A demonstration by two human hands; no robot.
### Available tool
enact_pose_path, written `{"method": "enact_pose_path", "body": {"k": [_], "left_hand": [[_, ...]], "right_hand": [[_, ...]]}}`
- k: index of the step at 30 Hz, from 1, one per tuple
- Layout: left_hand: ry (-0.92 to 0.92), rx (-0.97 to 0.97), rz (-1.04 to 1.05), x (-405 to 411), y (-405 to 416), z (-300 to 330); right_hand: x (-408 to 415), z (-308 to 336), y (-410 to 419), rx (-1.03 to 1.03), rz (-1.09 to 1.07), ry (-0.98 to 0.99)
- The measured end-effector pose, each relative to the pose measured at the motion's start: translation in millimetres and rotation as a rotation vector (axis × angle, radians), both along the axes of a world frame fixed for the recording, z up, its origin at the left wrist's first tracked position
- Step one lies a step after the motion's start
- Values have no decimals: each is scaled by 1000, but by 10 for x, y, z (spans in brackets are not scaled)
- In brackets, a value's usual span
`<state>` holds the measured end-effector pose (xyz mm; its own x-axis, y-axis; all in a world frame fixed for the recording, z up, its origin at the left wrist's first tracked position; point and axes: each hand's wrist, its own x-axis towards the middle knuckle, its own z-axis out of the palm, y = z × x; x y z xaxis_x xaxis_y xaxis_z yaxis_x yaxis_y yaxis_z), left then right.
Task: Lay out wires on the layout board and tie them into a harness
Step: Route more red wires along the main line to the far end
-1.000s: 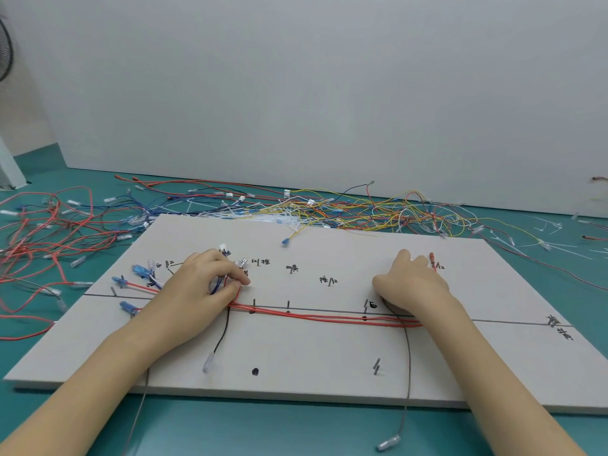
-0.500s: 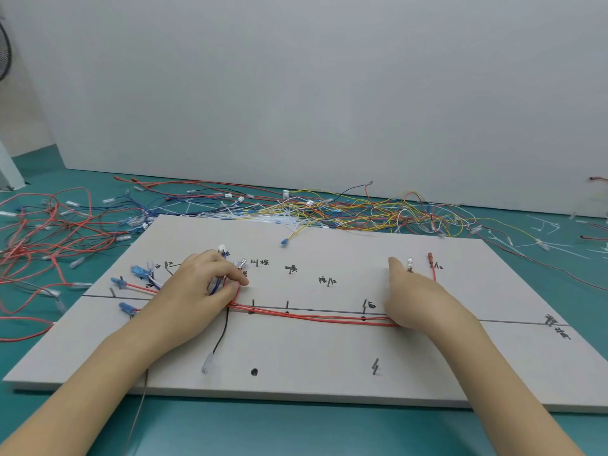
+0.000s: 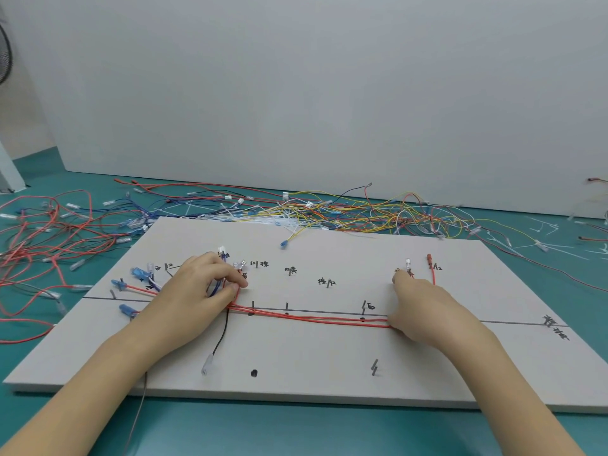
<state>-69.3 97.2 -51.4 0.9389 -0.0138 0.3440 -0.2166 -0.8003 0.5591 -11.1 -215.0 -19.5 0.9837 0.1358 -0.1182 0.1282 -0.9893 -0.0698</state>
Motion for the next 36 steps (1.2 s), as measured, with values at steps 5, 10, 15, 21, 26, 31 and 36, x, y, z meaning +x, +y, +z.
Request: {"method": "enact_pose_path", "body": {"k": [5, 10, 15, 21, 26, 31, 36], "left_hand": [[0, -2, 2, -1, -5, 2], [-2, 3, 6, 4, 0, 0], [1, 2, 7, 1, 5, -5], [4, -2, 5, -5, -1, 3], [7, -3, 3, -17, -6, 13], [14, 0, 5, -18, -14, 16], [13, 6, 7, -19, -14, 19]], "right_hand": [[-11, 81, -43, 87, -10, 25], [26, 99, -96, 159, -42, 29], [30, 65, -94, 184, -48, -28], [10, 83, -74, 214, -54, -72], [-42, 101, -89, 235, -45, -109], [-61, 95, -100, 253, -64, -106], [-62, 51, -103, 339, -98, -70]]}}
